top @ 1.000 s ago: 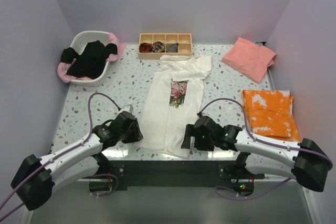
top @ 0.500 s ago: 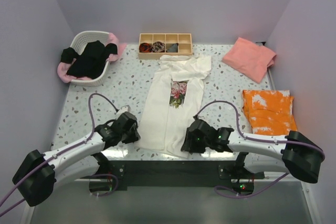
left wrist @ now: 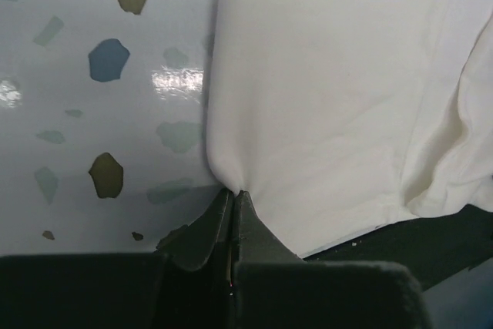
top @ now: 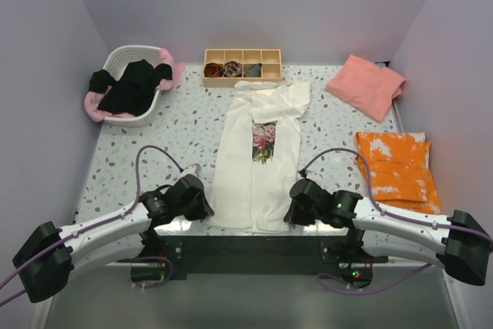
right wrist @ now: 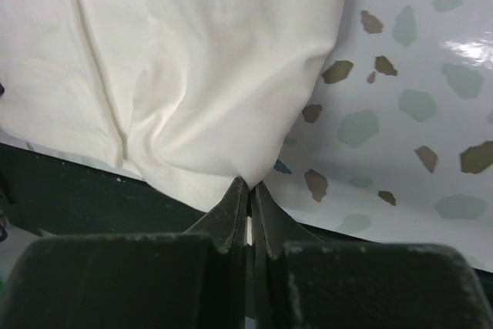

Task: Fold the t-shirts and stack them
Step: Grab the bottom of the folded rectangular tshirt with both arms

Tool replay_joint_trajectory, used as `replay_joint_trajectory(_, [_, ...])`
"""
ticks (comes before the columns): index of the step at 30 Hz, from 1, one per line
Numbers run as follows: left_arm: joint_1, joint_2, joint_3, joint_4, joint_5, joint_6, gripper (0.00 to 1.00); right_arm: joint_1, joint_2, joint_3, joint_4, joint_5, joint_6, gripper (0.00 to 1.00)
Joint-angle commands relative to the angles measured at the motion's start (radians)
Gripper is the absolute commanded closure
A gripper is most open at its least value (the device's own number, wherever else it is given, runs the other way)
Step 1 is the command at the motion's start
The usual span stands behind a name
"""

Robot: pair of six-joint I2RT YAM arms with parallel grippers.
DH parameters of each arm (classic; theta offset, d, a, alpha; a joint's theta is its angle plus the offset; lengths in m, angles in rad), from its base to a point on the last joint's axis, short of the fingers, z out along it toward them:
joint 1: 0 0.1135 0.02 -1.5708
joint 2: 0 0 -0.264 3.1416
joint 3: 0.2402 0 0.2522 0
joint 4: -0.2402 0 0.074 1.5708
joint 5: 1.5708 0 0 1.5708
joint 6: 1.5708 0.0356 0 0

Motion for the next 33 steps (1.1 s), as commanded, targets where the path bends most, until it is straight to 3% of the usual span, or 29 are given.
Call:
replay_joint_trajectory(1, [-0.065, 0.054, -0.006, -0.027, 0.041, -0.026, 1.0, 0.004, -0.04, 0.026, -0.148, 0.105, 0.038, 1.0])
replay_joint_trajectory(4, [-0.099, 0.115, 0.017, -0.003, 0.041, -0.022, 1.0, 0.004, -0.045, 0.02, -0.16, 0.126, 0.049, 0.95])
replay_joint_trajectory(7, [-0.131, 0.173, 0.037, 0.034, 0.041, -0.017, 1.0, 0.006, -0.034, 0.015, -0.156, 0.125, 0.05, 0.77])
replay_joint_trajectory(8, [-0.137, 0.183, 0.051, 0.03, 0.041, -0.014, 0.97, 0.004, -0.032, 0.015, -0.149, 0.123, 0.05, 0.64])
replay_joint_trajectory(10, [-0.137, 0.183, 0.063, -0.001, 0.022, -0.006, 0.77, 0.004, -0.032, 0.015, -0.152, 0.119, 0.054, 0.55])
replay_joint_trajectory(12, [-0.137, 0.158, 0.066, -0.032, 0.01, -0.003, 0.62, 0.006, -0.042, 0.014, -0.177, 0.122, 0.063, 0.5])
replay_joint_trajectory(15, [-0.137, 0.126, 0.059, -0.091, -0.004, -0.01, 0.54, 0.004, -0.074, 0.006, -0.223, 0.128, 0.084, 0.47])
replay_joint_trajectory(22, [-0.137, 0.101, 0.014, -0.124, 0.019, -0.014, 0.51, 0.004, -0.128, -0.069, -0.188, 0.065, 0.113, 0.49])
replay_joint_trajectory(29, [-0.137, 0.154, -0.003, -0.053, 0.041, 0.009, 0.53, 0.004, -0.019, -0.083, -0.03, -0.009, 0.083, 0.54])
replay_joint_trajectory(30, [-0.139, 0.173, -0.003, -0.043, 0.069, 0.018, 0.59, 0.006, 0.001, -0.085, -0.016, -0.012, 0.077, 0.57])
replay_joint_trajectory(32, [-0.137, 0.187, -0.004, -0.026, 0.079, 0.024, 0.69, 0.003, 0.01, -0.089, 0.016, -0.018, 0.078, 0.72])
replay_joint_trajectory(33, [-0.139, 0.193, -0.003, -0.024, 0.082, 0.027, 0.87, 0.004, 0.006, -0.088, 0.018, -0.018, 0.078, 0.79])
